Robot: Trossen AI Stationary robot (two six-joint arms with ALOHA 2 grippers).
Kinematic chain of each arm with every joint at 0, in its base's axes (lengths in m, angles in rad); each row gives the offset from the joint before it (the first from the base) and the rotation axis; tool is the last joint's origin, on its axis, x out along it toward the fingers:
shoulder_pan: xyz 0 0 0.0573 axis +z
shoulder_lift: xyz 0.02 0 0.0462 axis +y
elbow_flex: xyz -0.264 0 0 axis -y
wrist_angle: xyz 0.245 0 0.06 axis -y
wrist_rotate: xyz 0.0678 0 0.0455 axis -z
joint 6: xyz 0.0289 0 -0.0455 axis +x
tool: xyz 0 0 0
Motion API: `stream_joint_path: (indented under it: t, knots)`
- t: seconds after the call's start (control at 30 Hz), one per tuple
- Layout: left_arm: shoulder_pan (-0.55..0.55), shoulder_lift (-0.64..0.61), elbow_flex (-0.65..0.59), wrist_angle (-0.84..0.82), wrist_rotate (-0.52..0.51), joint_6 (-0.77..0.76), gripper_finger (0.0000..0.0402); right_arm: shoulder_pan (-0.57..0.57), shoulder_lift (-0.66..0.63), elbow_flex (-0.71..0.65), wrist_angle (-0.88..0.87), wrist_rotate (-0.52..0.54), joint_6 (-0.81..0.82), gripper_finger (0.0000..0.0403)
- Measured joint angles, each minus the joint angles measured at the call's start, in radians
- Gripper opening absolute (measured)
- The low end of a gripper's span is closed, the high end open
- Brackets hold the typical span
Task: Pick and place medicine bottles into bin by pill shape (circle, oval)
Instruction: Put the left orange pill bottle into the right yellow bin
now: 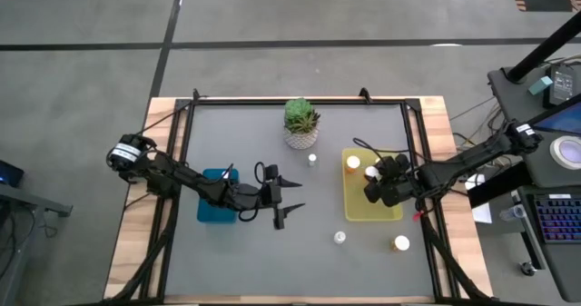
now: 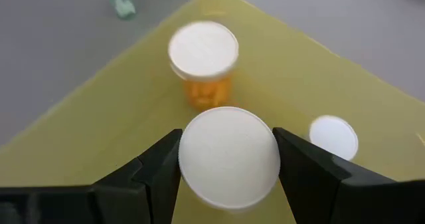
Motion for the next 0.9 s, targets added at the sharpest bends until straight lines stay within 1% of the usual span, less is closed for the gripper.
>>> stream_joint_path:
  t: [0.33,0.67,0.77,0.9]
  knots:
    - [0.002,0.000,0.000,0.000,0.000,0.000,0.0250,0.000,0.006,-0.018,0.008,0.000,0.004,0.0212]
    - [0.002,0.000,0.000,0.000,0.000,0.000,0.0250,0.000,0.027,-0.018,0.010,0.000,0.014,0.0267]
    - [0.002,0.000,0.000,0.000,0.000,0.000,0.0250,0.000,0.023,-0.007,0.004,0.000,0.014,0.0269]
    - [0.002,0.000,0.000,0.000,0.000,0.000,0.0250,0.000,0.024,0.037,-0.031,0.001,0.011,0.0263]
